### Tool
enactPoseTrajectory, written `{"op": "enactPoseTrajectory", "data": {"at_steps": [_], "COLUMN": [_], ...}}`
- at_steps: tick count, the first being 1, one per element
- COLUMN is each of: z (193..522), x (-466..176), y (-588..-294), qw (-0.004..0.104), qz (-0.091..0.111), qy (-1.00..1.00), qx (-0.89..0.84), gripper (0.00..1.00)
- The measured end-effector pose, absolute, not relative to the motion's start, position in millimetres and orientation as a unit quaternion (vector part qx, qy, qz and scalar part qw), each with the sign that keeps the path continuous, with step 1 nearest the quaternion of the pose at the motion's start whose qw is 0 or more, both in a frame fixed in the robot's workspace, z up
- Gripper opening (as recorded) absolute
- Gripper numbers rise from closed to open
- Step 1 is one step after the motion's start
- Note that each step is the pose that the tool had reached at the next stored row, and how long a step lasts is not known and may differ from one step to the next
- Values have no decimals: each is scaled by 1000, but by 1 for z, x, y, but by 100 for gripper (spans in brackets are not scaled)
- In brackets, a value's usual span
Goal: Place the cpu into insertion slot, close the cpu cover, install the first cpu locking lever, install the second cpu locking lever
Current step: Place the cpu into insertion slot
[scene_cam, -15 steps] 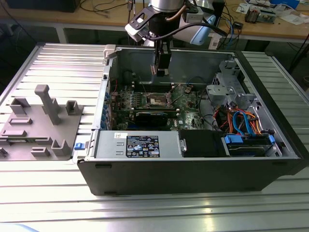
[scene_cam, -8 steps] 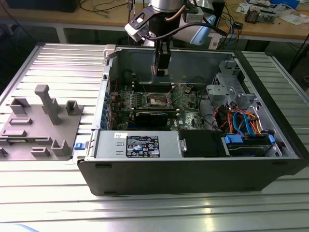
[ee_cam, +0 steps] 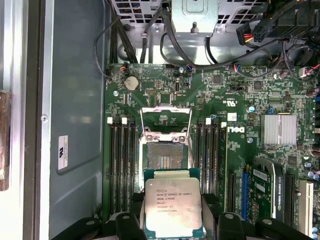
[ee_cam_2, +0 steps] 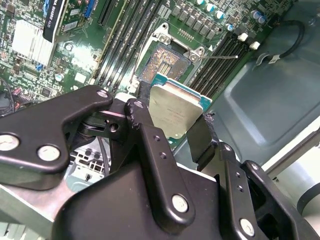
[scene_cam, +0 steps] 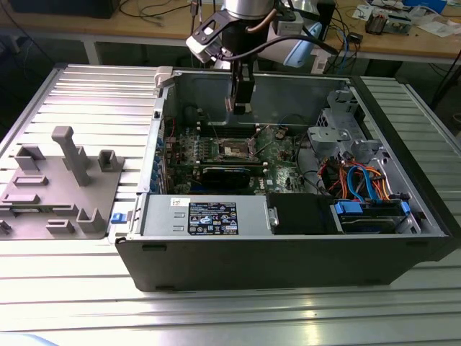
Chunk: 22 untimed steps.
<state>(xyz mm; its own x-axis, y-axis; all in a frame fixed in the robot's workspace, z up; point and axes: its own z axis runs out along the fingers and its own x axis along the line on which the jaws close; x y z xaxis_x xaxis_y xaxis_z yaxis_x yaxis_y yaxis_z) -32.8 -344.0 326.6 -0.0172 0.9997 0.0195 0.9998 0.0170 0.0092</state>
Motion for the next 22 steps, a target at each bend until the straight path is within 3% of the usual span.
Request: {"op": "enactPoseTrajectory", "data": {"at_steps": [22], "z": [320], "x": [-33], "y": [-344], "qw": [4], "qz": [-10], "qy": [-713], "qx": [-701], "gripper": [54]}}
